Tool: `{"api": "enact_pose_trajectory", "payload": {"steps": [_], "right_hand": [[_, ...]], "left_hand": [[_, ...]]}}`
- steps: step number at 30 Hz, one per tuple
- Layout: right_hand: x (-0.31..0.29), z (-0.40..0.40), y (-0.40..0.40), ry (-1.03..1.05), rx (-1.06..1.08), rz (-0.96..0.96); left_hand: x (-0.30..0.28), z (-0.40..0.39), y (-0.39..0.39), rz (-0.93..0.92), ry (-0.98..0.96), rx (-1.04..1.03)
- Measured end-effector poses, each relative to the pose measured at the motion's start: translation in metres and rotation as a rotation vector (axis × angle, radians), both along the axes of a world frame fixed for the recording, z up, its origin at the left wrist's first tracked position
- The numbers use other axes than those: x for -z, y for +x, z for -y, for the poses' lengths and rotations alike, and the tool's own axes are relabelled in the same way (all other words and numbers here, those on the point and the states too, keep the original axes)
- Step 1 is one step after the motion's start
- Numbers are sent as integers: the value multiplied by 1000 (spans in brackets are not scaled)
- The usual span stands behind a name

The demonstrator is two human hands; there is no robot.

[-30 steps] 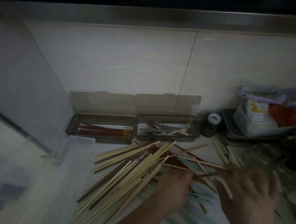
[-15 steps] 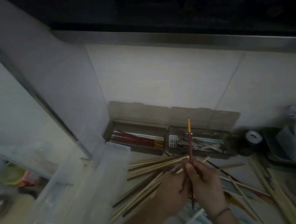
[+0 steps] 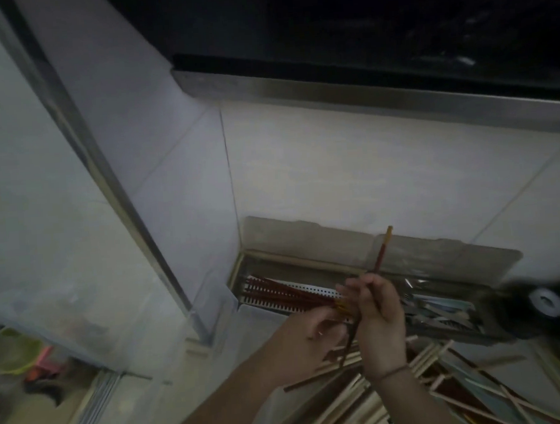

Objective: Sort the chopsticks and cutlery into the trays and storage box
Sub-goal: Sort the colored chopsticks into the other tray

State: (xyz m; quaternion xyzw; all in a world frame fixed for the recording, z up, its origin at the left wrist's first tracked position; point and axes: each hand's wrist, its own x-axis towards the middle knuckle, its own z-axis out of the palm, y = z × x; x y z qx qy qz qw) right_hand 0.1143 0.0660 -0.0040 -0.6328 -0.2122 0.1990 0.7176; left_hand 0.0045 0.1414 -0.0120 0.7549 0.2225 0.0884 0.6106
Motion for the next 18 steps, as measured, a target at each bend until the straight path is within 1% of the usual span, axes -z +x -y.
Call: {"api": "enact_pose_trajectory", "payload": {"steps": [2, 4, 6, 7, 8, 9, 10, 11, 12, 13, 15, 18], "right_hand": [[8, -7, -8, -27, 9, 90], [19, -2, -11, -106, -40, 180], [27, 9, -8, -187, -92, 241], [30, 16, -4, -232, -110, 304], [33, 23, 1, -311, -106, 428], [36, 31, 8, -428, -79, 608], [39, 38, 16, -561, -33, 820], [44, 45, 25, -683, 30, 1029], [48, 51, 33, -775, 86, 1193], [50, 56, 40, -826, 126, 1306], [53, 58, 45, -866, 151, 1408], [53, 52, 46, -880, 126, 1427]], "left_hand": [[-6, -8, 4, 6, -43, 23], [-10, -16, 3, -44, -43, 84], [-12, -24, 2, -102, 57, 190], [-14, -28, 2, -149, 121, 241], [-16, -33, 1, -197, 194, 274], [-15, -38, 0, -241, 293, 293], [-13, -43, -1, -288, 434, 300], [-11, -48, -3, -334, 578, 286], [-8, -51, -4, -364, 686, 244], [-5, -52, -5, -375, 733, 194], [1, -53, -2, -382, 792, 100], [11, -56, 2, -389, 930, -17]]}}
